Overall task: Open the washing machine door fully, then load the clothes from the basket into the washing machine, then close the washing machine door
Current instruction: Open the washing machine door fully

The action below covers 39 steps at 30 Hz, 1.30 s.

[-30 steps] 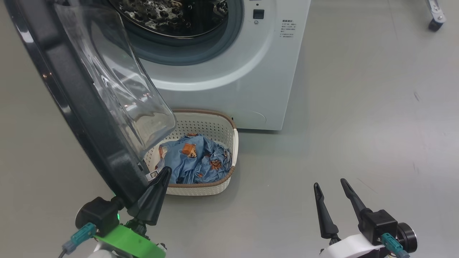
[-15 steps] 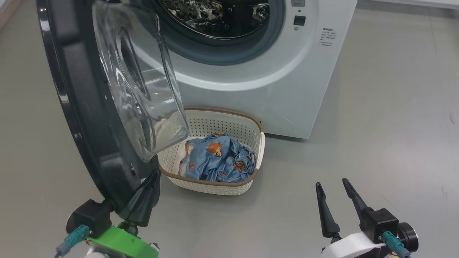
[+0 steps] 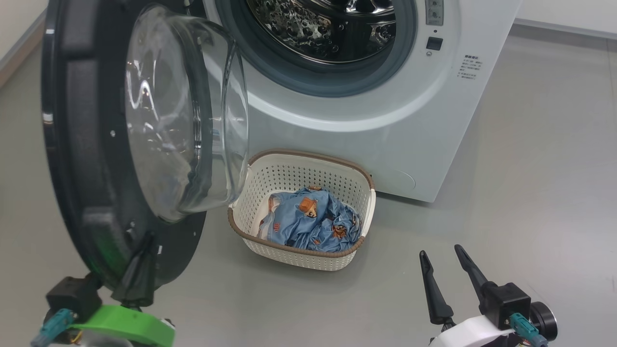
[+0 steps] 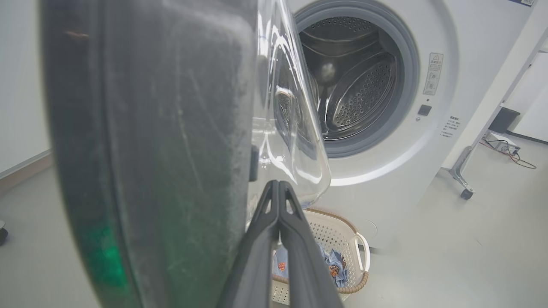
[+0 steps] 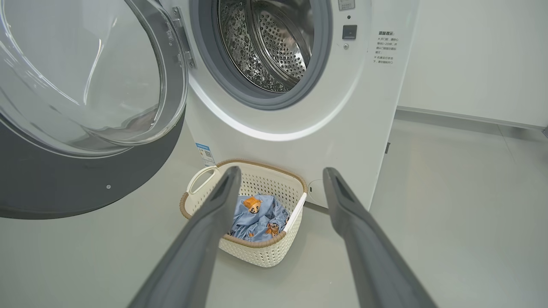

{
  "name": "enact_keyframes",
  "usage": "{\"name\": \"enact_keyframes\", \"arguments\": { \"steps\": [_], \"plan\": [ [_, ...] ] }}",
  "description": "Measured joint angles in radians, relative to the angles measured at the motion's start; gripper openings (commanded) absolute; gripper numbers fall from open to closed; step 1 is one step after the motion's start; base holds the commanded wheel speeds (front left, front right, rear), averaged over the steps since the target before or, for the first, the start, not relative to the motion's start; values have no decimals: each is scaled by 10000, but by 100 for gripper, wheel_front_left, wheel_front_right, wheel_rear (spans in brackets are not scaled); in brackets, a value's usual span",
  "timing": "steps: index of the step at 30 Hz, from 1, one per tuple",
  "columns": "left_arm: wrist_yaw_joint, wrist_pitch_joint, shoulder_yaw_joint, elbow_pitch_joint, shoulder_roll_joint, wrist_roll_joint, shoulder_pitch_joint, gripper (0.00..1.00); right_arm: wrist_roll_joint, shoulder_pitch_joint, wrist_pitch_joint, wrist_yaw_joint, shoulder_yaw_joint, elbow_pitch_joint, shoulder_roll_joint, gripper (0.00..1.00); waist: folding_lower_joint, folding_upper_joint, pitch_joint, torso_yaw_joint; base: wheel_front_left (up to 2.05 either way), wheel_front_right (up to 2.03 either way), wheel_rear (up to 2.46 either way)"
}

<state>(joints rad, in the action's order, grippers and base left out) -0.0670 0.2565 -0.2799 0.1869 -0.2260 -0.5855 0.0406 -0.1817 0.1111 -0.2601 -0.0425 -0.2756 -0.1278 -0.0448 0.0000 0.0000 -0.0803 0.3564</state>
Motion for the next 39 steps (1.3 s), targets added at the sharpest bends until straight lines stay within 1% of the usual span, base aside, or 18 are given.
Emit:
{"name": "enact_keyframes", "arguments": {
  "steps": [2, 5, 10, 16, 20, 34, 39],
  "plan": [
    [61, -2, 274, 98, 0, -115, 0, 0, -23, 0, 0, 12, -35, -33, 0, 100, 0, 0, 11, -17, 0, 0, 0],
    [163, 0, 765, 244, -36, -178, -12, 0, -8, -6, 0, 144, -130, -115, 4, 100, 0, 0, 3, -98, 0, 0, 0],
    [244, 0, 1302, 499, -180, -330, -4, 0, 63, -10, 0, 142, -125, -111, 2, 100, 0, 0, -70, -231, 0, 0, 0],
    [382, -2, 2320, 986, -230, -817, 122, 0, 134, -126, 0, 146, -138, -136, 0, 100, 0, 0, -282, -391, 0, 0, 0],
    [428, -2, 2844, 1338, -447, -857, 337, 0, 167, -244, 0, 146, -140, -136, -2, 100, 0, 0, -418, -488, 0, 0, 0],
    [395, 0, 3891, 2918, -1012, -1200, 1327, 0, 477, -592, 0, 138, -303, -217, -6, 100, 0, 0, -854, -769, 0, 0, 0],
    [232, 0, 4073, 3597, -1375, -1174, 1795, 0, 508, -723, 0, 121, -272, -221, -12, 100, 0, 0, -986, -891, 0, 0, 0]
  ]
}}
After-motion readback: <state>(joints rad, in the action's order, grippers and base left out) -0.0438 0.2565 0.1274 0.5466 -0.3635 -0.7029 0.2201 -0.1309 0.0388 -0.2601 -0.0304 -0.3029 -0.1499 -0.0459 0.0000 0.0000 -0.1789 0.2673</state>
